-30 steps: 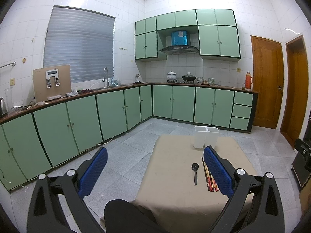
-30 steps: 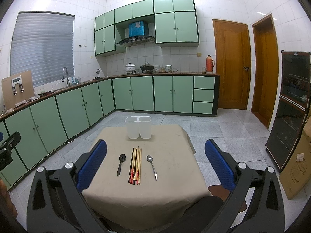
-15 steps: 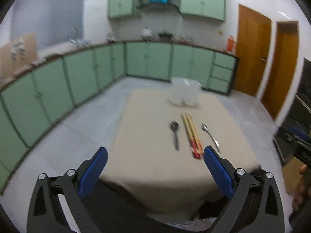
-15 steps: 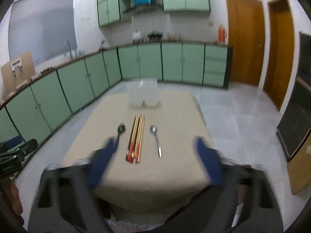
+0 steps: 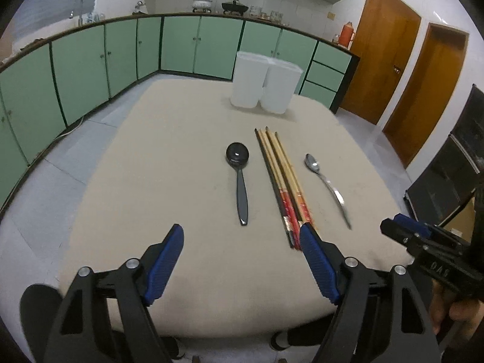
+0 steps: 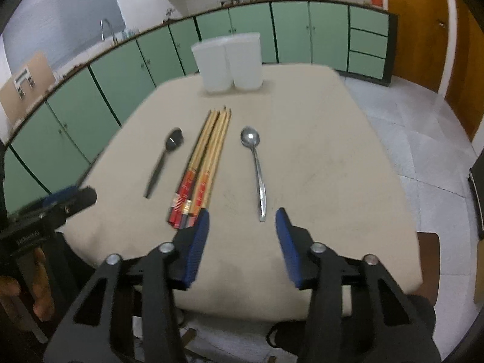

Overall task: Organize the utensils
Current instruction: 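Close the left gripper on the black spoon while the right gripper grasps the silver spoon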

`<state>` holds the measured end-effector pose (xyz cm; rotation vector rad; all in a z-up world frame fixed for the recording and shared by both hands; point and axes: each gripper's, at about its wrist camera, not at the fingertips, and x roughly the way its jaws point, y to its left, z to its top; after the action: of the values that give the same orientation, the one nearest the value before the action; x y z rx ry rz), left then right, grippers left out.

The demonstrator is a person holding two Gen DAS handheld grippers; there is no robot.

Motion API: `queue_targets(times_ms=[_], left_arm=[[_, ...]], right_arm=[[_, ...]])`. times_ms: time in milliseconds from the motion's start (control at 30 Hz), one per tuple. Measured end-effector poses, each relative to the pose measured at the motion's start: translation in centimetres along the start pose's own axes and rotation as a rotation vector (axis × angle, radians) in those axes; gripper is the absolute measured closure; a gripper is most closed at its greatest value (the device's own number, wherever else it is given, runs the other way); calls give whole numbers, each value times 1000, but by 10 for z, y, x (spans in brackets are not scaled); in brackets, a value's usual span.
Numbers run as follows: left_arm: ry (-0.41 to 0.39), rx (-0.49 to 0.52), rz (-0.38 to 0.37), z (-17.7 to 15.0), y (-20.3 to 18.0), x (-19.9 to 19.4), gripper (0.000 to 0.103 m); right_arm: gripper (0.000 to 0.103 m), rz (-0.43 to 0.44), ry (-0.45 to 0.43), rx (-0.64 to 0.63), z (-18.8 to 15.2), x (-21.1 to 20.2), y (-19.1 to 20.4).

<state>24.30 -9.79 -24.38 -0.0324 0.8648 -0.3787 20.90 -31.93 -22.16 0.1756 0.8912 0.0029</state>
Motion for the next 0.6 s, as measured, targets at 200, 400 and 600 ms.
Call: queue_targets(times_ms=[200,400,600], left_arm=[[94,39,26,4,-7,65,50],[97,60,67,2,-9,86,59],[56,98,74,0,-15,86,90]], right_arm=[[75,-12,48,-16,-2,44,-13],[77,-6,51,-18,-2,62,-24],[87,-21,34,-52,0,62,-22]])
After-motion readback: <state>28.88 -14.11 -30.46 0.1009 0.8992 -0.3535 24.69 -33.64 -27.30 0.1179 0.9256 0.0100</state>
